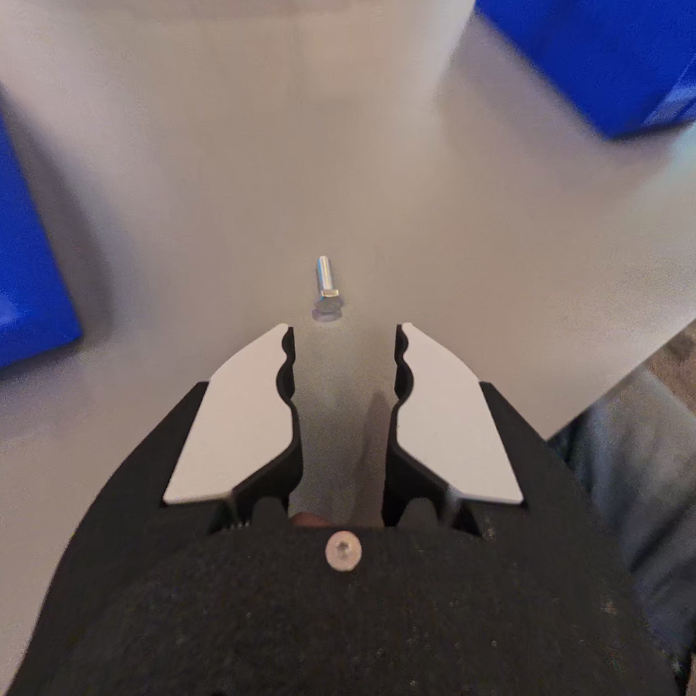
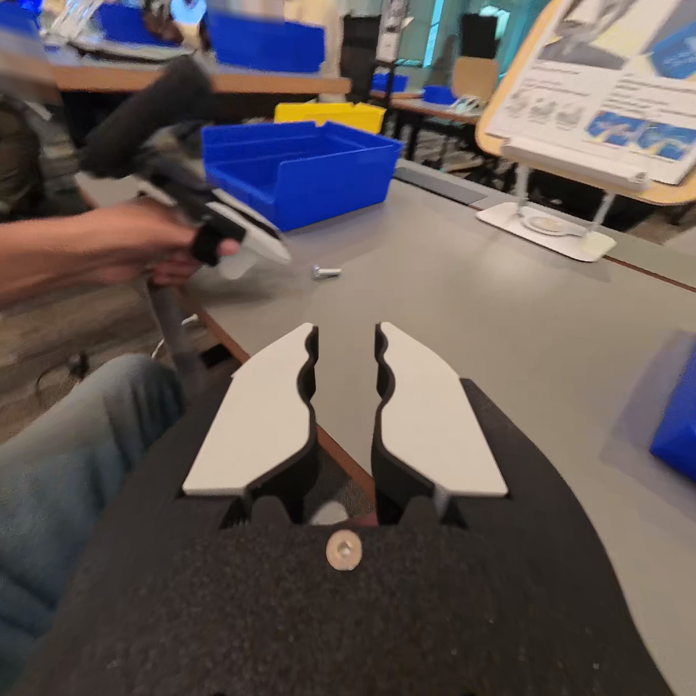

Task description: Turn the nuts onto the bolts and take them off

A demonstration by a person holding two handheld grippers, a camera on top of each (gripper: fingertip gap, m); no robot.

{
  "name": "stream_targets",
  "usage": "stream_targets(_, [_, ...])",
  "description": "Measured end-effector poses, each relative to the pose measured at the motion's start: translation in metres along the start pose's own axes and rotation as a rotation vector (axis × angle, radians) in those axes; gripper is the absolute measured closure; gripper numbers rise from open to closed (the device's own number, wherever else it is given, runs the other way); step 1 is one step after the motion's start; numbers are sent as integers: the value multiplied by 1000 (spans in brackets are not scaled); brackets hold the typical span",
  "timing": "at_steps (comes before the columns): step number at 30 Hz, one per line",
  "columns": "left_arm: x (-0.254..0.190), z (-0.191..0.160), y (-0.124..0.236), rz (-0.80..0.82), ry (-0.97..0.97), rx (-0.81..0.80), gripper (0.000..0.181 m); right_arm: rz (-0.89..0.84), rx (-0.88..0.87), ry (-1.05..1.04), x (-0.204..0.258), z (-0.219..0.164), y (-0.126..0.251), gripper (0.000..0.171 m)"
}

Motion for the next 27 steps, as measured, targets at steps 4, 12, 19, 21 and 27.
stream_targets(4, [-41, -30, 73, 141, 88, -346, 132, -128, -53, -66, 20, -8, 22, 136])
stream_targets(12, [-102, -128, 134, 275, 51, -348, 137, -113, 104, -11, 137, -114, 12, 131])
stream_targets(19, [-42, -178, 113, 221, 43, -218, 135, -58, 339, 104, 121, -260, -136, 133])
stream_targets(21, [-25, -191, 110, 221, 113, -222, 135, -55, 430, 111, 102, -307, -180, 133])
stream_targets(27, [17, -232, 131, 342, 258, -252, 135, -84, 626, 74, 33, -436, -282, 135])
Point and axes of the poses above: each gripper's, where its closed fingertips meet, y back along the fingers, z out of its top, x = y × z across the jaws, the point moved 6 cm from there along y, back along the fingers, and after that the axes turned 1 degree about x, right-handed, at the moved point
